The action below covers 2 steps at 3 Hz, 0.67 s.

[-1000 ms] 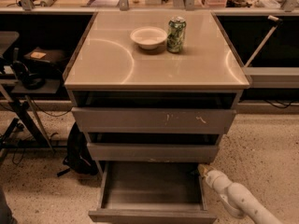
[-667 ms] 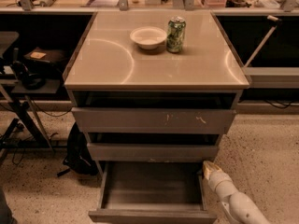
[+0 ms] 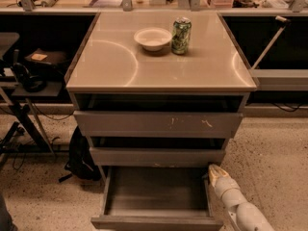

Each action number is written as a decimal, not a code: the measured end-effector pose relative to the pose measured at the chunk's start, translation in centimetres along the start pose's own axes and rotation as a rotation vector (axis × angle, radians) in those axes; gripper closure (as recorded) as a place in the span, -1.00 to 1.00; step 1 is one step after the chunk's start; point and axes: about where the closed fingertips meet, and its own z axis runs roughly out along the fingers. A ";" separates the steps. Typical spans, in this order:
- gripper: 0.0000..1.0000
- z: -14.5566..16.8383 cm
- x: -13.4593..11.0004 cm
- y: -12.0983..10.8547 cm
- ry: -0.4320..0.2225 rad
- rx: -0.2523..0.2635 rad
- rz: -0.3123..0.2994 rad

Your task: Pick rxbar blueberry from bottom drawer and place on counter

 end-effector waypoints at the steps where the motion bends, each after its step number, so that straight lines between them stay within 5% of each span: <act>1: 1.00 -2.1 -1.0 1.7 -0.026 0.020 -0.043; 2: 1.00 -7.9 -5.9 2.5 -0.164 0.157 -0.180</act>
Offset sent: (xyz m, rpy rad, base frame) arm -0.1878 0.0491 0.1972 -0.4552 -0.4427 -0.3168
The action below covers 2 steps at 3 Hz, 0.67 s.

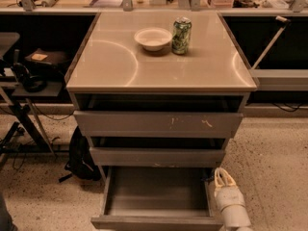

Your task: Pick rxbar blueberry from bottom drawer and place on counter

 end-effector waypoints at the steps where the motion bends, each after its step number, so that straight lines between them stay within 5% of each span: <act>1: 1.00 -6.6 -7.5 -2.4 -0.162 0.198 -0.103; 2: 1.00 -10.0 -8.5 -2.8 -0.182 0.270 -0.103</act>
Offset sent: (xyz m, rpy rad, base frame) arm -0.0419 -0.0125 0.0715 -0.1034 -0.1565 -0.1272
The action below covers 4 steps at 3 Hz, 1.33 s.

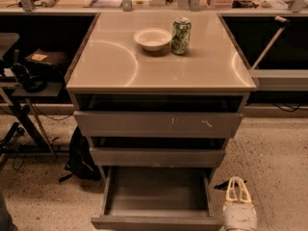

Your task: Pick rxbar blueberry from bottom drawer and place on counter

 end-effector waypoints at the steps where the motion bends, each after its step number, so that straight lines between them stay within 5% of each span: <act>1: 1.00 0.0 0.1 0.0 0.001 -0.001 0.000; 2: 1.00 3.7 -5.2 -1.0 -0.074 0.044 -0.036; 4: 1.00 10.8 -30.3 -0.9 -0.341 0.129 -0.115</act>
Offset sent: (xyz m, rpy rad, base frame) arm 0.0918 -0.0116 0.1685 -0.1516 -0.2224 -0.0908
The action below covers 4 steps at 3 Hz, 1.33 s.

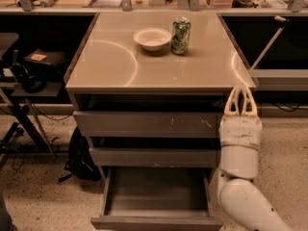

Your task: Pick rxbar blueberry from bottom drawer and place on counter

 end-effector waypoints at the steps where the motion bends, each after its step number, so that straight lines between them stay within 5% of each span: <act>1: 1.00 3.8 -10.9 0.1 -0.128 0.047 -0.034; 2: 1.00 6.6 -15.8 3.9 -0.177 0.013 -0.049; 3: 1.00 10.2 -14.4 9.1 -0.157 -0.059 0.007; 4: 1.00 10.9 -14.8 10.0 -0.158 -0.067 0.021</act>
Offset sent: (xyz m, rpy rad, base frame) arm 0.0568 0.1606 0.1934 -0.1579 -0.1690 0.0949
